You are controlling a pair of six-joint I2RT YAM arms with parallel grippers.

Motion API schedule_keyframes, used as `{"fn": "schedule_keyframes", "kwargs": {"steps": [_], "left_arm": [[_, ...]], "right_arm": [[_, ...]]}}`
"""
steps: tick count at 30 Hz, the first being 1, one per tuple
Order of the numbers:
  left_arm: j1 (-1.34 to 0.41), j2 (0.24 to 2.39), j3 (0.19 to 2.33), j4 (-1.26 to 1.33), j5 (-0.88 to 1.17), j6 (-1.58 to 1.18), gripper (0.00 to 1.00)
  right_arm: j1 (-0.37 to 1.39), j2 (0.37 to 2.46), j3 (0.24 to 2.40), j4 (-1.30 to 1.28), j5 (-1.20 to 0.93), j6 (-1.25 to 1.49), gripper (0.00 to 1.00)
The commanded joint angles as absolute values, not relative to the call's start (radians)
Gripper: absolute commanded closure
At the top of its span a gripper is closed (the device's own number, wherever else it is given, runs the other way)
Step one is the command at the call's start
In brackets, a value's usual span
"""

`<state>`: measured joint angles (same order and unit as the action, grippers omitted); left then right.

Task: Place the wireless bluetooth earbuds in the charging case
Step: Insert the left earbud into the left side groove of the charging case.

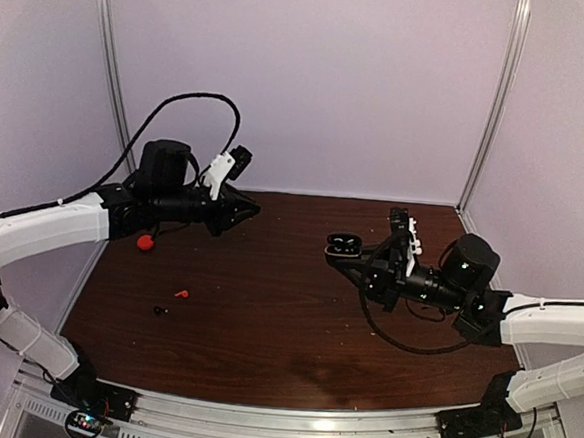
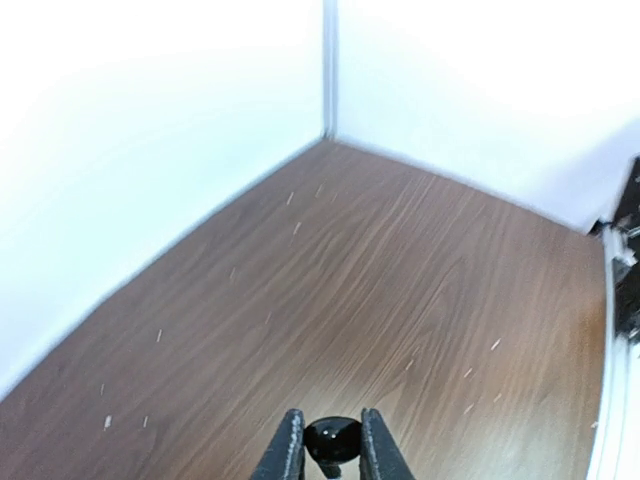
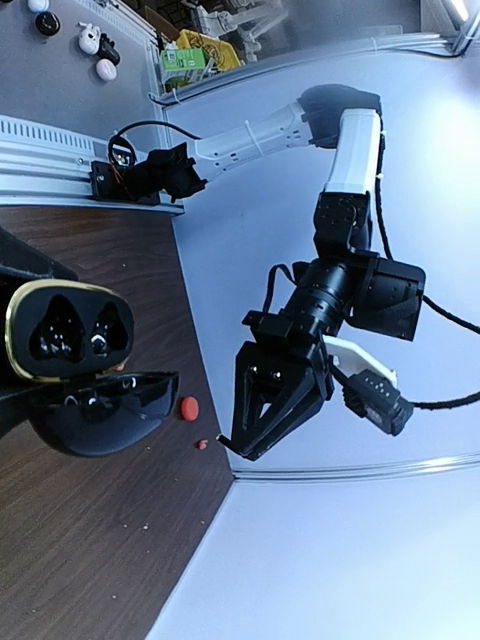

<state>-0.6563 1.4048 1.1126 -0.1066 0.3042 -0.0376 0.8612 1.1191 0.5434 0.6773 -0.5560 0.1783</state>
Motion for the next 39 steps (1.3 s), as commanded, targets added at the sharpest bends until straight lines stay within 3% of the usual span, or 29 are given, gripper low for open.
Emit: {"fn": "schedule_keyframes", "kwargs": {"steps": [1, 9, 20, 39], "left_arm": [[-0.747, 1.312, 1.038, 0.190, 0.306, -0.075, 0.89], [-0.902, 1.227, 0.950, 0.396, 0.285, -0.013, 0.89], [-1.017, 1.261, 0.948, 0.480, 0.324, 0.103, 0.90], [-1.084, 1.375, 1.009, 0.549, 0.310, 0.113, 0.92]], "right_arm": [[0.858, 1.133, 0.523, 0.853, -0.586, 0.112, 1.00], [0.877, 1.158, 0.527, 0.877, -0.579, -0.058, 1.00], [0.904, 1.170, 0.504, 0.921, -0.512, -0.168, 1.00], [0.938, 1.230, 0.515, 1.005, -0.430, -0.015, 1.00]]}}
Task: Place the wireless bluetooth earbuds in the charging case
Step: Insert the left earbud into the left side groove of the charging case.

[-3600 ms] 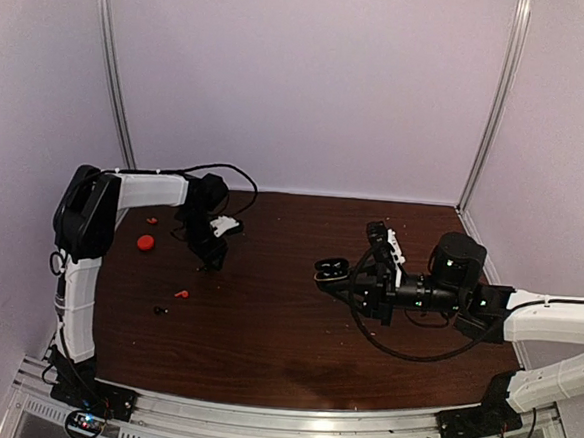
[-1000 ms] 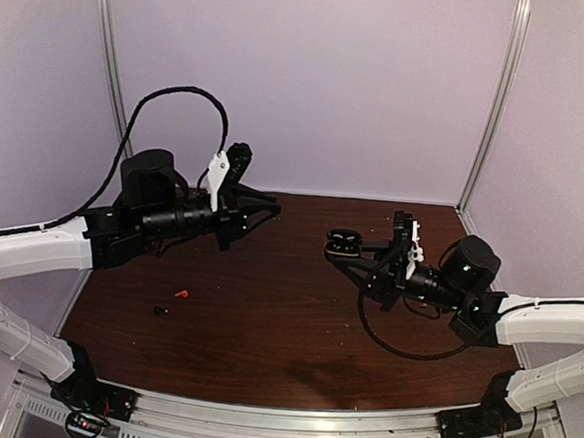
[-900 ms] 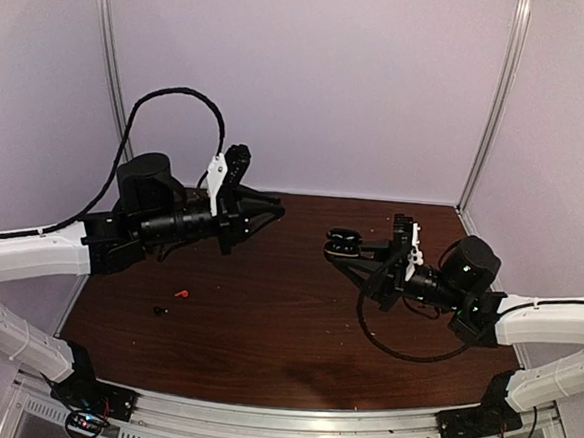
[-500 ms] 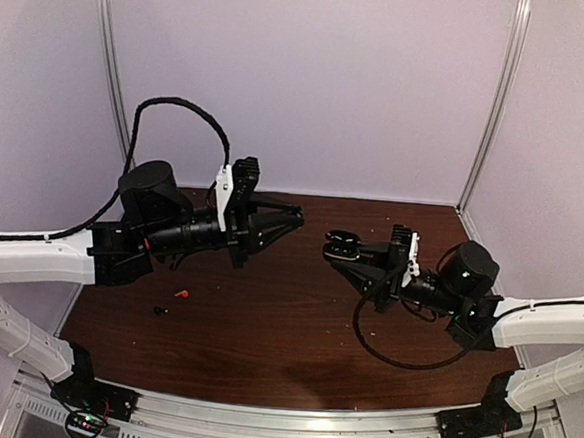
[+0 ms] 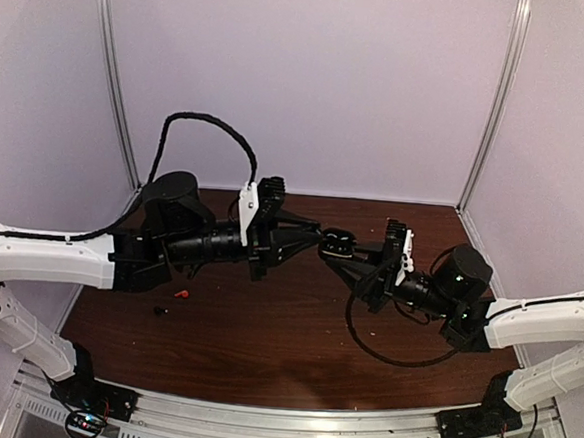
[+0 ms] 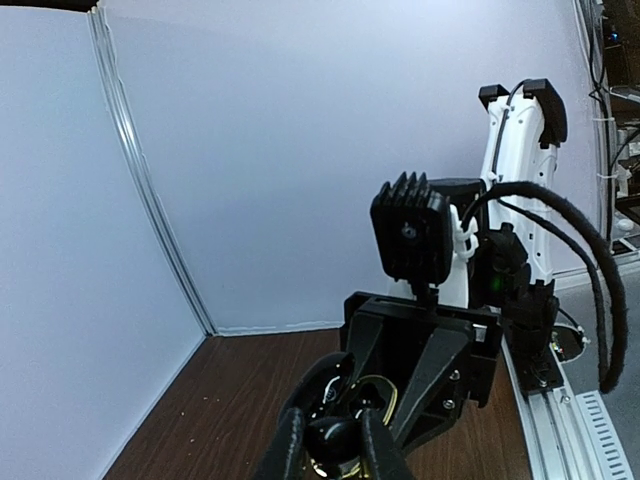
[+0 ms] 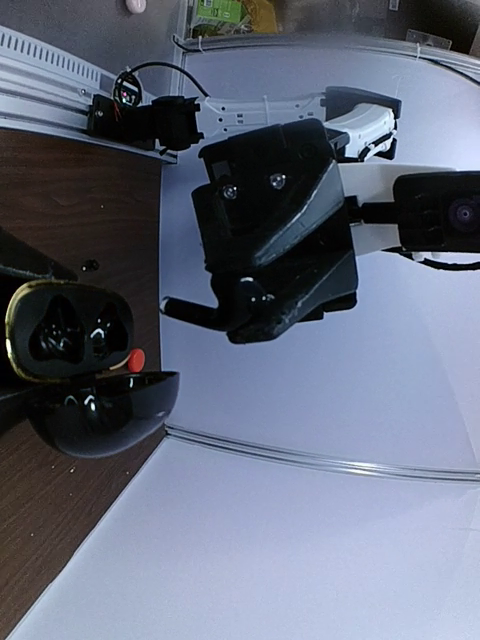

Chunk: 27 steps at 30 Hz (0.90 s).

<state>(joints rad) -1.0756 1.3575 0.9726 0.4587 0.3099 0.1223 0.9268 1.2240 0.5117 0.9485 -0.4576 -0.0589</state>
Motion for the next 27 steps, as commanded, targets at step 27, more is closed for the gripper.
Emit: {"fn": "schedule_keyframes", "kwargs": {"steps": [27], "left_arm": [[-1.086, 1.422, 1.028, 0.539, 0.307, 0.115, 0.92]], "right_arm": [[0.949, 1.235, 0.512, 1.043, -0.442, 0.041, 1.00]]}}
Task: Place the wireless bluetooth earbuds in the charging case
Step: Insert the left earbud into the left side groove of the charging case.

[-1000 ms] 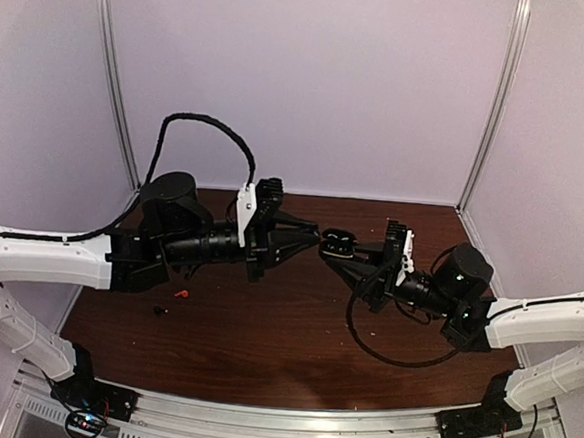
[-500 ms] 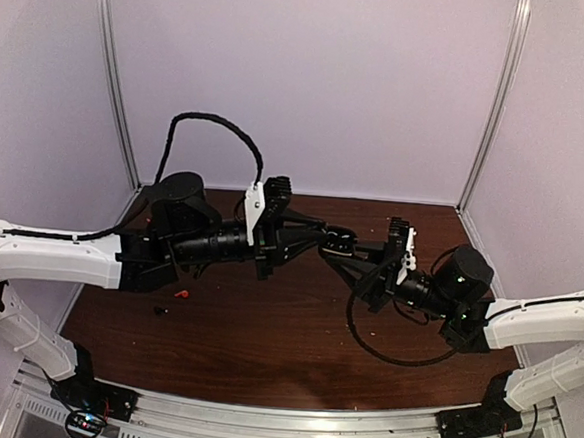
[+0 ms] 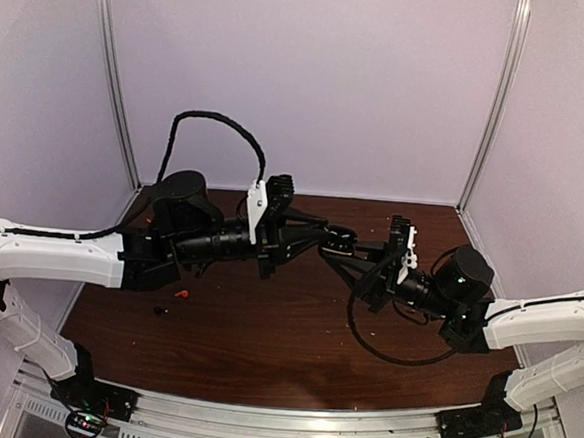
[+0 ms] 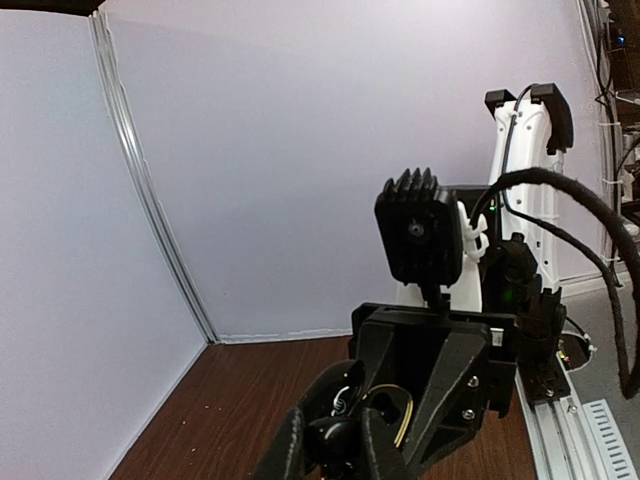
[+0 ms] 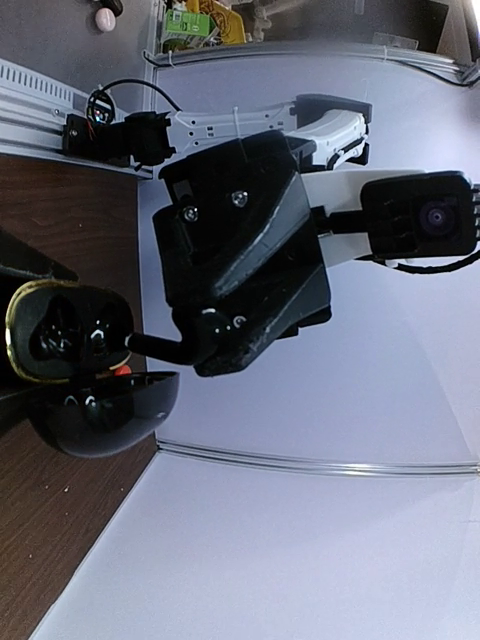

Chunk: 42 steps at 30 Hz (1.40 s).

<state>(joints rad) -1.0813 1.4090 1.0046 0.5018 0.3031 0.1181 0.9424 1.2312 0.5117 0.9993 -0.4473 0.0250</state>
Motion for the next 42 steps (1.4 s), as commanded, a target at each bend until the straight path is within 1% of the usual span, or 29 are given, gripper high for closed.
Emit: {"fn": "schedule_keyframes", "kwargs": {"steps": [1, 13, 20, 32, 42], "left_arm": [[-1.086, 1.424, 1.028, 0.537, 0.304, 0.114, 0.92], [-1.086, 1.433, 1.015, 0.522, 0.309, 0.116, 0.92], [-1.086, 1.414, 0.984, 0.504, 0.246, 0.130, 0.89], [-1.086, 1.393, 0.991, 0.439, 0.181, 0.214, 0.91], [-1.086, 1.390, 0.997, 0.406, 0.120, 0.233, 0.91]], "right_arm": [[0.949, 1.236, 0.514, 1.045, -0.443, 0.041, 1.00], [0.948, 1.228, 0.504, 1.052, -0.421, 0.050, 1.00], [0.948, 1.216, 0.498, 1.055, -0.416, 0.055, 1.00], [0.948, 1.239, 0.535, 0.979, -0.433, 0.058, 1.00], [0.948, 1.231, 0.527, 0.985, -0.434, 0.057, 1.00]]}}
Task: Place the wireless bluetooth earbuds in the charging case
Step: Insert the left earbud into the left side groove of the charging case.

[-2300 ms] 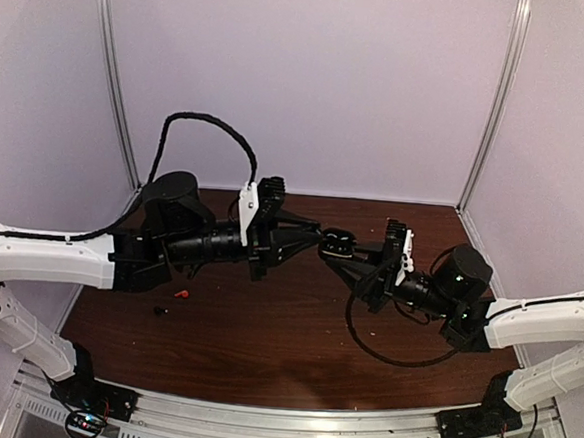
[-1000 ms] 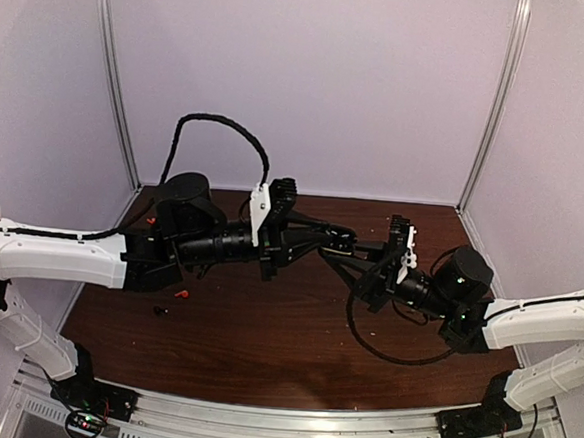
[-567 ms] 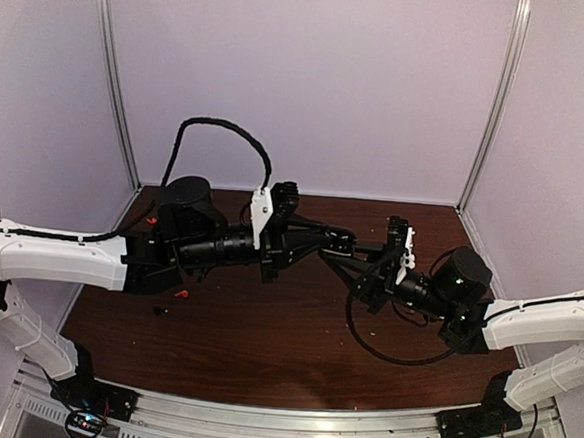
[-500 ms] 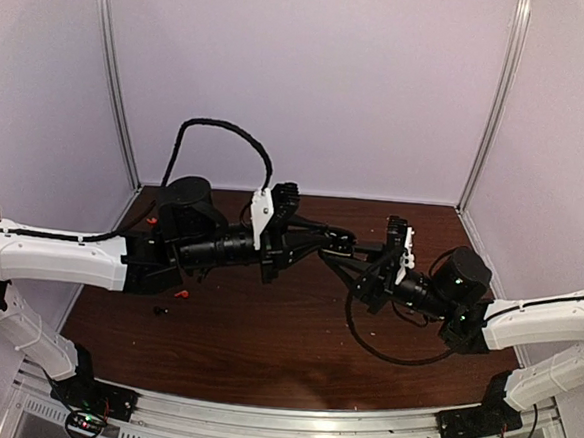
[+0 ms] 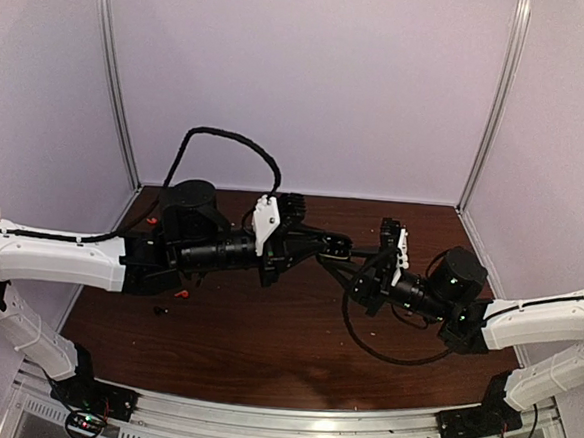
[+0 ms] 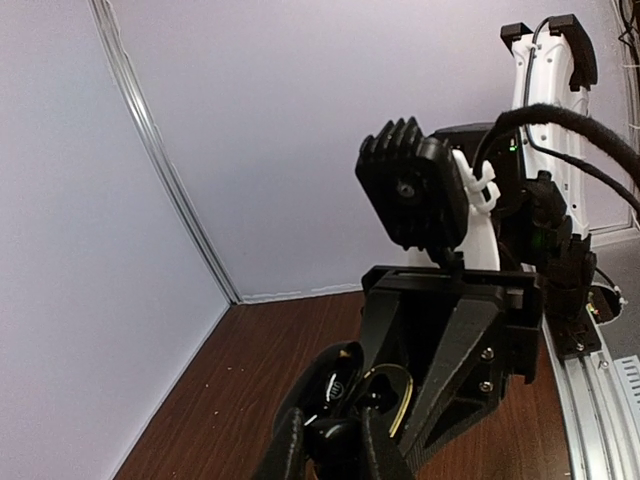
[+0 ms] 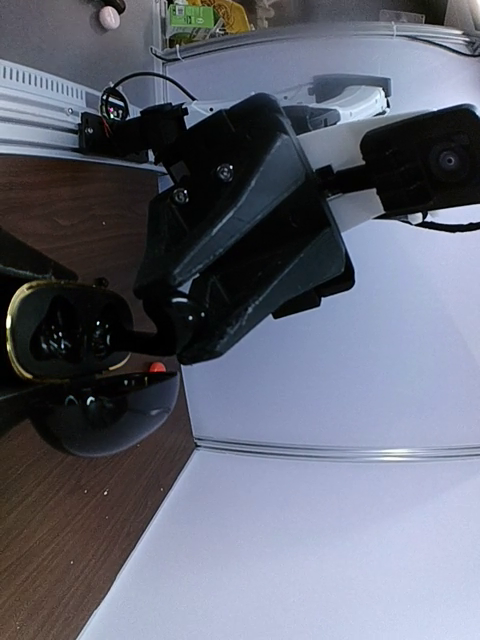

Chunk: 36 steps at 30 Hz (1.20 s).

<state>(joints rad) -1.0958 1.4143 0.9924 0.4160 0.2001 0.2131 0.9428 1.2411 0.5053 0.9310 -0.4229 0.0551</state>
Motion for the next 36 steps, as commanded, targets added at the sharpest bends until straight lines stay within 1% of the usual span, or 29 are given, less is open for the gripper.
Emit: {"fn": "schedule_keyframes", "kwargs": {"steps": [1, 8, 12, 20, 28, 32, 36], "left_arm": [[-1.086, 1.390, 0.999, 0.406, 0.112, 0.229, 0.91], [-1.086, 1.389, 0.999, 0.406, 0.082, 0.224, 0.92], [-1.086, 1.401, 1.009, 0.377, 0.148, 0.229, 0.92], [-1.086, 1.424, 1.013, 0.360, 0.134, 0.168, 0.88], [-1.086, 1.437, 1.029, 0.331, 0.104, 0.145, 0.76], [-1.086, 1.435, 1.041, 0.319, 0.096, 0.135, 0.67], [-1.086, 1.433, 1.051, 0.314, 0.091, 0.137, 0.63]], "right_arm": [[0.948, 1.230, 0.523, 0.991, -0.436, 0.056, 1.00], [0.948, 1.226, 0.515, 1.011, -0.440, 0.060, 1.00], [0.948, 1.227, 0.523, 1.006, -0.437, 0.056, 1.00], [0.948, 1.223, 0.535, 1.000, -0.426, 0.039, 1.00], [0.948, 1.224, 0.531, 0.998, -0.432, 0.033, 1.00], [0.948, 1.225, 0.527, 0.999, -0.433, 0.034, 1.00], [0.948, 1.228, 0.520, 1.006, -0.433, 0.039, 1.00]]}}
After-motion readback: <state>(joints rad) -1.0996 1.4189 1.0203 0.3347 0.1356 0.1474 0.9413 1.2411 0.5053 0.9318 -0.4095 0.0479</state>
